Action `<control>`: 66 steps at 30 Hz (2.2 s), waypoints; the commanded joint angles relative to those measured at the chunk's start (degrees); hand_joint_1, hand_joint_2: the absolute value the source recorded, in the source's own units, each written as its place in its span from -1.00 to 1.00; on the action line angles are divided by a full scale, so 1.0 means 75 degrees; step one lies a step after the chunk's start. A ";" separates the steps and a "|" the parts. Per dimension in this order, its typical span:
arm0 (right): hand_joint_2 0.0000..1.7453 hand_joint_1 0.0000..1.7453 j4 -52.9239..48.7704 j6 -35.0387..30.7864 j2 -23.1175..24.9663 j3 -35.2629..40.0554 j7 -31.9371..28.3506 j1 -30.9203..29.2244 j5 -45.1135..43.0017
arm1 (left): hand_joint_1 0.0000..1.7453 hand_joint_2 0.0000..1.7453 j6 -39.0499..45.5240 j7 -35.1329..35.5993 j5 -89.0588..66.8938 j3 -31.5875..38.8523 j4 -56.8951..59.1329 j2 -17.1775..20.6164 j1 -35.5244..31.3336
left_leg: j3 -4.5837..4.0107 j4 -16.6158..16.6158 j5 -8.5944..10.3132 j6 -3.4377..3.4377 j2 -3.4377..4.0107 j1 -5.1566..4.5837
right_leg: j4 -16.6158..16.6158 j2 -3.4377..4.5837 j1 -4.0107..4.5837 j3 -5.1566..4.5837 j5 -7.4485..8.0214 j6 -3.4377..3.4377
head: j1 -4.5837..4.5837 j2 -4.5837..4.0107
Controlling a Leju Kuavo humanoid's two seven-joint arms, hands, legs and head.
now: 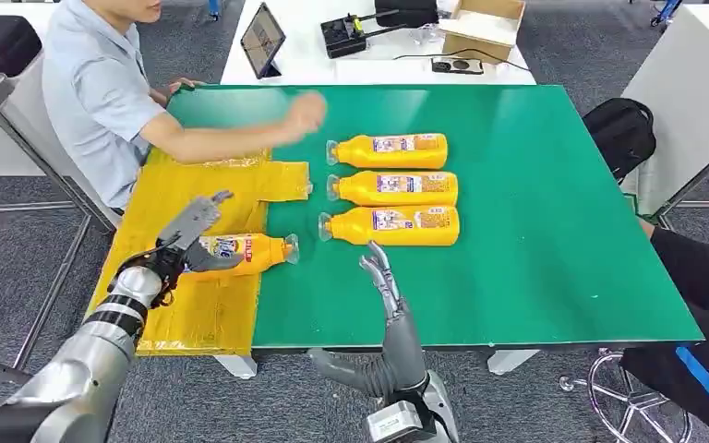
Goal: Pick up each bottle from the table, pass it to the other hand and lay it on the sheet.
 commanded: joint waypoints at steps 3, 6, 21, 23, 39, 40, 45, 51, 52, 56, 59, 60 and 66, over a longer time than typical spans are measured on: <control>1.00 -1.00 0.0300 -0.0031 -0.0257 0.0290 -0.0257 -0.0318 -0.0010 | -1.00 1.00 -0.0084 -0.0033 0.0496 -0.0108 -0.1477 -0.0034 0.0462 | 0.0016 -0.0003 -0.0007 0.0012 0.0011 0.0002 | -0.0008 -0.0001 0.0008 0.0016 -0.0003 -0.0019 | -0.0003 0.0000; 1.00 -1.00 0.0266 -0.0109 -0.0291 0.0315 -0.0257 -0.0304 -0.0001 | -1.00 1.00 0.0009 -0.0152 0.0961 -0.0193 -0.2051 0.0018 0.0660 | 0.0016 -0.0004 -0.0007 0.0013 0.0011 0.0001 | -0.0008 -0.0002 0.0007 0.0015 -0.0003 -0.0021 | -0.0003 0.0000; 1.00 -1.00 0.1022 0.0110 -0.0536 -0.3206 0.0912 -0.0063 0.3370 | -1.00 1.00 0.0774 -0.0668 0.7107 0.0291 -0.8696 -0.1104 0.5306 | 0.0044 -0.0022 -0.0032 0.0015 0.0047 -0.0011 | -0.0031 0.0031 -0.0004 0.0033 -0.0006 -0.0015 | -0.0006 0.0000; 1.00 -1.00 0.1278 -0.0009 -0.0633 -0.3461 0.1057 -0.0262 0.3779 | -1.00 1.00 0.0693 -0.0872 0.7313 0.0387 -0.8822 -0.1295 0.5646 | 0.0045 -0.0020 -0.0037 0.0018 0.0053 -0.0012 | -0.0036 0.0027 -0.0005 0.0035 -0.0008 -0.0012 | -0.0003 0.0000; 1.00 -1.00 0.3688 0.0367 -0.0952 -0.4006 0.2038 -0.1449 0.4596 | -1.00 1.00 0.0650 -0.1328 0.6315 -0.0298 -0.8825 -0.1408 0.6280 | 0.0010 -0.0008 -0.0026 0.0011 0.0026 -0.0003 | -0.0021 0.0007 0.0003 0.0008 -0.0006 -0.0010 | -0.0003 0.0000; 1.00 -1.00 0.4032 0.0430 -0.0946 -0.4082 0.1971 -0.1650 0.4498 | -1.00 1.00 0.0802 -0.1483 0.6075 -0.0392 -0.8753 -0.1375 0.6180 | 0.0004 -0.0007 -0.0022 0.0009 0.0021 -0.0005 | -0.0020 0.0005 0.0000 0.0004 -0.0003 -0.0006 | -0.0006 0.0000; 1.00 -1.00 0.5367 0.0519 -0.0996 -0.4126 0.1921 -0.2439 0.4488 | -1.00 1.00 0.0925 -0.1434 0.6001 -0.0759 -0.8327 -0.1263 0.5686 | 0.0014 -0.0012 -0.0014 0.0016 0.0018 -0.0008 | -0.0025 -0.0003 -0.0002 0.0016 0.0003 -0.0012 | -0.0003 0.0000; 1.00 -1.00 0.5989 0.0621 -0.1091 -0.3718 0.2594 -0.2845 0.5190 | -1.00 1.00 0.1115 -0.1524 0.5675 -0.0989 -0.8407 -0.1199 0.5760 | 0.0023 -0.0013 -0.0016 0.0023 0.0027 -0.0009 | -0.0022 0.0007 -0.0001 0.0021 0.0003 -0.0009 | -0.0006 0.0000; 1.00 -1.00 0.6061 0.0608 -0.1106 -0.3675 0.2700 -0.2937 0.5299 | -1.00 1.00 0.1131 -0.1527 0.5598 -0.1038 -0.8415 -0.1184 0.5759 | 0.0007 -0.0010 -0.0011 0.0021 0.0021 -0.0011 | -0.0016 0.0005 -0.0005 0.0006 0.0006 0.0000 | -0.0006 0.0000; 1.00 -1.00 0.6231 0.0786 -0.1110 -0.3658 0.2833 -0.3220 0.5326 | -1.00 1.00 0.1114 -0.1506 0.5545 -0.1159 -0.8381 -0.1167 0.5729 | 0.0010 -0.0006 -0.0014 0.0023 0.0027 -0.0012 | -0.0013 0.0010 -0.0005 0.0007 0.0005 -0.0001 | -0.0006 0.0000; 1.00 -1.00 0.6243 0.0799 -0.1110 -0.3656 0.2833 -0.3225 0.5326 | -1.00 1.00 0.1114 -0.1506 0.5545 -0.1160 -0.8373 -0.1168 0.5723 | -0.0003 -0.0006 -0.0009 0.0020 0.0020 -0.0012 | -0.0012 0.0005 -0.0006 -0.0004 0.0007 0.0004 | -0.0006 0.0000; 1.00 -1.00 0.6243 0.0799 -0.1110 -0.3656 0.2833 -0.3225 0.5326 | -1.00 1.00 0.1114 -0.1506 0.5545 -0.1160 -0.8373 -0.1168 0.5723 | 0.0010 -0.0009 -0.0012 0.0023 0.0022 -0.0011 | -0.0015 0.0003 -0.0004 0.0009 0.0005 -0.0003 | -0.0006 0.0000; 1.00 -1.00 0.6261 0.0798 -0.1116 -0.3655 0.2844 -0.3222 0.5330 | -1.00 1.00 0.1114 -0.1506 0.5545 -0.1151 -0.8358 -0.1158 0.5714 | 0.0018 -0.0012 -0.0014 0.0025 0.0022 -0.0010 | -0.0019 0.0002 -0.0001 0.0017 0.0003 -0.0010 | -0.0006 0.0000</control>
